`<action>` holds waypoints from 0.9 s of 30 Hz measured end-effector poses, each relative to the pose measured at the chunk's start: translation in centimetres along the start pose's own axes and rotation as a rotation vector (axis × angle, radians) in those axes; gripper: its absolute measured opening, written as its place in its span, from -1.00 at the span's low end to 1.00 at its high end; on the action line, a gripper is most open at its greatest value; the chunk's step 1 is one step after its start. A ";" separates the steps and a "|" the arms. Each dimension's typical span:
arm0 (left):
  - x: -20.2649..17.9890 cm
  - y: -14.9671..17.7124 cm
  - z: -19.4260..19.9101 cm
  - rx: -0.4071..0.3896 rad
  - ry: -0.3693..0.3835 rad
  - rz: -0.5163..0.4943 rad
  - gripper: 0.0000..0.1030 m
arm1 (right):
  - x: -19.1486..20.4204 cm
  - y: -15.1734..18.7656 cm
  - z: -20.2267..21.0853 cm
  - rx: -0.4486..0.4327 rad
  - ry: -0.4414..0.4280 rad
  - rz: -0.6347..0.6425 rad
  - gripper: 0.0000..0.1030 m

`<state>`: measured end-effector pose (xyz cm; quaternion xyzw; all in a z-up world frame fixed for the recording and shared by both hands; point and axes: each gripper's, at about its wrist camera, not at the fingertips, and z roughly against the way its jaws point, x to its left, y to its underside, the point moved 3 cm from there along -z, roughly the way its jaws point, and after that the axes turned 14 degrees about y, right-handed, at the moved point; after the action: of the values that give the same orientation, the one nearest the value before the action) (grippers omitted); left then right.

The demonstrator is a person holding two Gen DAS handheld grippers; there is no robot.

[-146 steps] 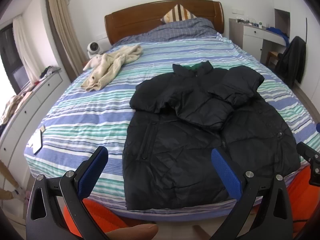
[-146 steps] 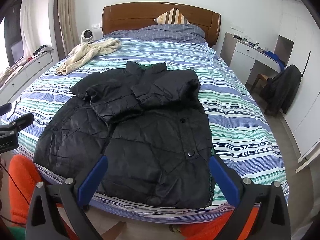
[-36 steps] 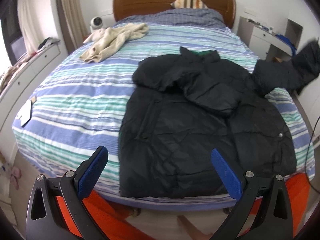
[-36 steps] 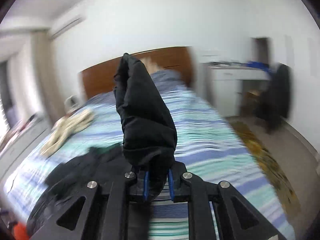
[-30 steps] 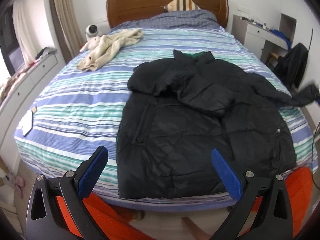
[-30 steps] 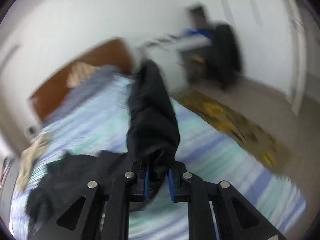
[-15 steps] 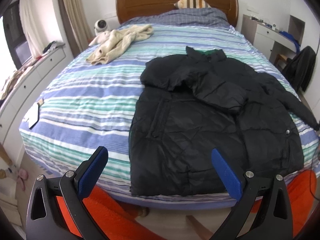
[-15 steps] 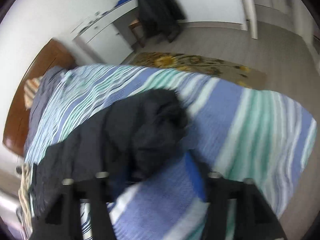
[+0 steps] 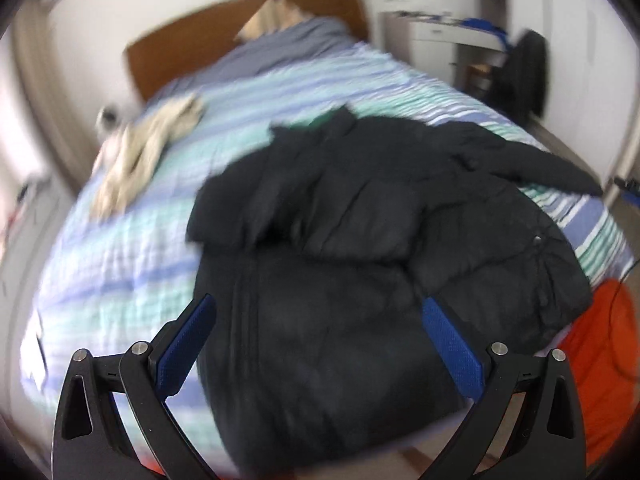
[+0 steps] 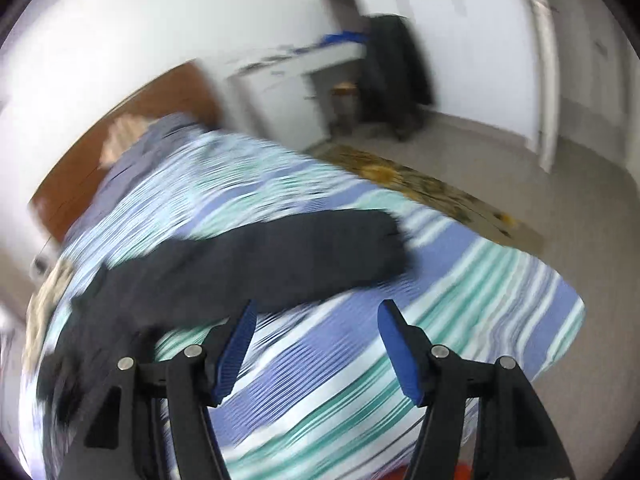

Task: Fold large clothes
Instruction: 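Grasp the folded sleeve with the right gripper and unfold it outward, then grasp the other folded sleeve with the left gripper and spread it outward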

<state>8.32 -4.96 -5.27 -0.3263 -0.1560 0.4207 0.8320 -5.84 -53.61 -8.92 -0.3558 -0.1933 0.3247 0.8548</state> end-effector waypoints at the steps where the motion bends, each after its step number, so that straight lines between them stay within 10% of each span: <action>1: -0.4 -0.9 -1.2 -0.004 0.007 -0.045 0.99 | 2.0 0.9 1.5 -0.017 -0.030 0.070 0.25; 7: -3.4 -3.2 -10.5 0.152 0.227 -0.201 0.99 | 9.4 5.8 5.8 -0.041 -0.161 0.271 0.25; 11: -4.7 -3.3 -17.3 0.248 0.131 -0.317 0.99 | 12.4 8.1 6.5 0.011 -0.259 0.305 0.25; 14: -3.3 -2.8 -19.9 0.282 0.119 -0.231 -0.15 | 13.7 9.2 7.6 0.017 -0.302 0.315 0.25; 15: -2.4 -2.9 -19.3 0.245 0.118 -0.169 -0.55 | 13.9 9.5 8.1 0.016 -0.312 0.321 0.25; 17: -1.4 -3.0 -17.2 0.198 0.116 -0.111 -0.75 | 14.2 10.1 9.0 0.008 -0.325 0.337 0.25; 27: 19.5 -4.1 3.3 -0.113 -0.133 0.211 -0.76 | 16.4 10.4 12.3 -0.038 -0.356 0.410 0.25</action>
<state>20.65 10.33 -0.35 -0.3585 -0.1989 0.5173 0.7512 -5.34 -30.79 -6.64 -0.3406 -0.2705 0.5449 0.7169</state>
